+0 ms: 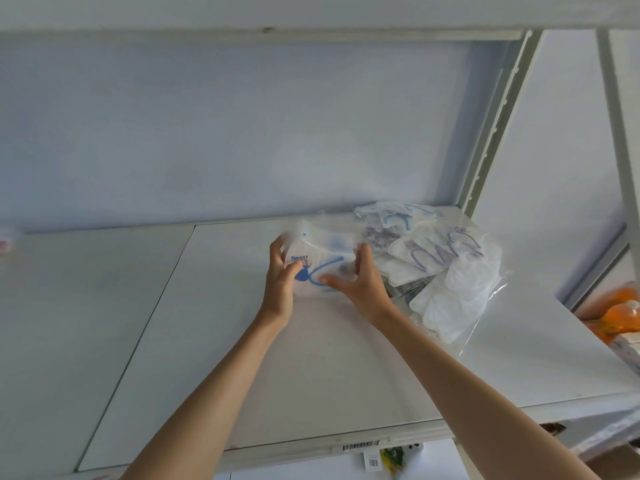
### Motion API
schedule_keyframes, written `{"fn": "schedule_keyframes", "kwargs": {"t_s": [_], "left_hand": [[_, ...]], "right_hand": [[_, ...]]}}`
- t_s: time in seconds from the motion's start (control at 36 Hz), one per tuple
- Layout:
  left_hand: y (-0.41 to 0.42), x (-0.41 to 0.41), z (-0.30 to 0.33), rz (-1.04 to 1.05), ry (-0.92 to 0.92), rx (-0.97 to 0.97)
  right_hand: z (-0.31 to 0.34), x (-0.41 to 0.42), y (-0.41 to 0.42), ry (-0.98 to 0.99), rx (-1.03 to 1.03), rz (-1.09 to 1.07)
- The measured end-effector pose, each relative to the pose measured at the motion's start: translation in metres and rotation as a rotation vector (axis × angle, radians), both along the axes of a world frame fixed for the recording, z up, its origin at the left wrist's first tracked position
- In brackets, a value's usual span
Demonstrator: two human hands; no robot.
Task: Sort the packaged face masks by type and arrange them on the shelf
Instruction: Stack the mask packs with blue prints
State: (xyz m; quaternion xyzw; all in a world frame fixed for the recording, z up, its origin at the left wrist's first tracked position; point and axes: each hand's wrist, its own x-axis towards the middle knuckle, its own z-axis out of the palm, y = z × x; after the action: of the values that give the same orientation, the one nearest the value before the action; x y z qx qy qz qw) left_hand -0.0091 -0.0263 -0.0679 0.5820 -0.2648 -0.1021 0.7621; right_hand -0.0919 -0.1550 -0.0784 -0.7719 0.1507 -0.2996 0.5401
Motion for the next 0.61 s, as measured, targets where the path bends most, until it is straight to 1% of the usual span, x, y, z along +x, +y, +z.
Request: {"fn": "schedule_keyframes", "kwargs": {"t_s": [0.08, 0.19, 0.39, 0.5, 0.61], "left_hand": [[0.003, 0.004, -0.005, 0.014, 0.012, 0.029], [0.007, 0.007, -0.009, -0.007, -0.002, 0.116], [0.008, 0.006, -0.011, -0.052, -0.032, 0.110], [0.009, 0.007, -0.010, -0.066, -0.052, 0.123], [0.008, 0.012, 0.006, -0.109, -0.016, 0.107]], "right_hand": [[-0.003, -0.001, -0.002, 0.024, -0.011, 0.032], [-0.008, 0.000, -0.007, 0.068, 0.052, 0.100], [-0.010, 0.004, -0.001, 0.114, 0.091, 0.050], [-0.007, 0.003, -0.001, 0.146, 0.105, 0.061], [0.006, 0.004, -0.008, 0.084, 0.169, 0.073]]}}
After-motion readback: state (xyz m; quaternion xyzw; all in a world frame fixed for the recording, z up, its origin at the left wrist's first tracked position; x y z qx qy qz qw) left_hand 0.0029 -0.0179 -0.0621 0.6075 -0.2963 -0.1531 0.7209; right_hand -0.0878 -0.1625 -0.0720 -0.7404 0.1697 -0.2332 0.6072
